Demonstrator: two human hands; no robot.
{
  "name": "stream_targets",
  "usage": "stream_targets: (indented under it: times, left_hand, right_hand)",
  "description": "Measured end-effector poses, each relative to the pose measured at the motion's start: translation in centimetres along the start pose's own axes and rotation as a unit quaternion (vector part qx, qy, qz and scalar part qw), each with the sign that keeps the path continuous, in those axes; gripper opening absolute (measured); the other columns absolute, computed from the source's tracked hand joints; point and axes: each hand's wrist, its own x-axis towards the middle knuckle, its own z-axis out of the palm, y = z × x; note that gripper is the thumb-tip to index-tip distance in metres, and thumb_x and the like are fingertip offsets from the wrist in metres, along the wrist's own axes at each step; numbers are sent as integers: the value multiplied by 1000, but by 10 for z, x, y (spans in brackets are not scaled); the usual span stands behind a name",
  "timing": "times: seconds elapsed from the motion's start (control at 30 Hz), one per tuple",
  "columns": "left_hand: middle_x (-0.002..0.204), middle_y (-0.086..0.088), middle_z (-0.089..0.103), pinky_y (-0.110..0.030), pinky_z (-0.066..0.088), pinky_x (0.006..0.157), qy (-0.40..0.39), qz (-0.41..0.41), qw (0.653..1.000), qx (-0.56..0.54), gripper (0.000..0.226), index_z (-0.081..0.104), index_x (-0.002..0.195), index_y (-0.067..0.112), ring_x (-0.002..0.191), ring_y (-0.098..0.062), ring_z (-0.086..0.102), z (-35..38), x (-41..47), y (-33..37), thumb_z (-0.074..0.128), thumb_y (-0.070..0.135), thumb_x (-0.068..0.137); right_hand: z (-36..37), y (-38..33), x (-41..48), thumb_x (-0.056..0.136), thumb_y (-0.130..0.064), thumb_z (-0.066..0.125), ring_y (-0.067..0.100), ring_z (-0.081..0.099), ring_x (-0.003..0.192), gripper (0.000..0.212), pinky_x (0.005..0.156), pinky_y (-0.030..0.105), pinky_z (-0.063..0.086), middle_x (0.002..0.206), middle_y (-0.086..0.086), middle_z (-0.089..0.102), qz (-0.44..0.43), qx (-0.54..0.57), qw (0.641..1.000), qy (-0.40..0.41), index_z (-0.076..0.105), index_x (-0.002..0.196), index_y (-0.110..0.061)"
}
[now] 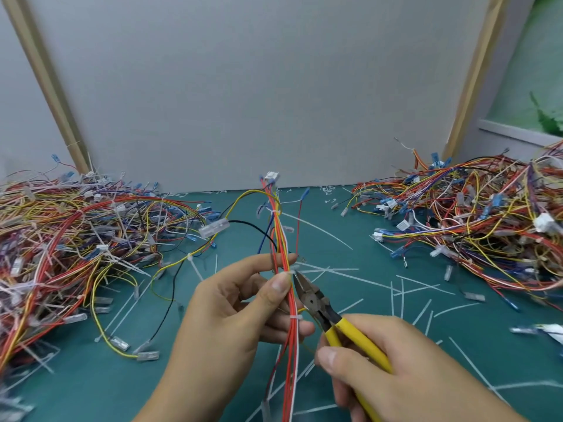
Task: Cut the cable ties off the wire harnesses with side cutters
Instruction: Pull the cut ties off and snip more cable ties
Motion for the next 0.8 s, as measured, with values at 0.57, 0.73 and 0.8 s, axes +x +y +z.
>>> stream_targets:
  times: [0.57, 0.73, 0.8]
  left_hand:
    - [63, -11, 60, -28, 55, 47, -12, 11, 1000, -11, 32, 78, 97, 21, 57, -41, 71, 2, -2, 2, 71, 30, 68]
    - [63, -11, 62, -28, 56, 47, -12, 11, 1000, -17, 32, 78, 97, 21, 56, -40, 71, 1, -3, 3, 71, 29, 67]
    - [64, -11, 62, -28, 55, 47, -11, 11, 1000, -19, 32, 78, 97, 20, 56, -40, 70, 2, -3, 3, 71, 28, 67]
  right_hand:
    - [1, -1, -2, 74, -58, 53, 11, 61, 58, 37, 64, 33, 52, 67, 4, 68, -22, 24, 999, 26, 57, 80, -21]
    - [3, -1, -2, 68, -63, 52, 14, 62, 57, 48, 62, 32, 51, 66, 4, 68, -23, 36, 999, 21, 54, 80, -16]
    - [2, -1, -1, 70, -58, 54, 16, 64, 58, 43, 61, 29, 51, 66, 3, 69, -16, 49, 999, 14, 55, 80, -16]
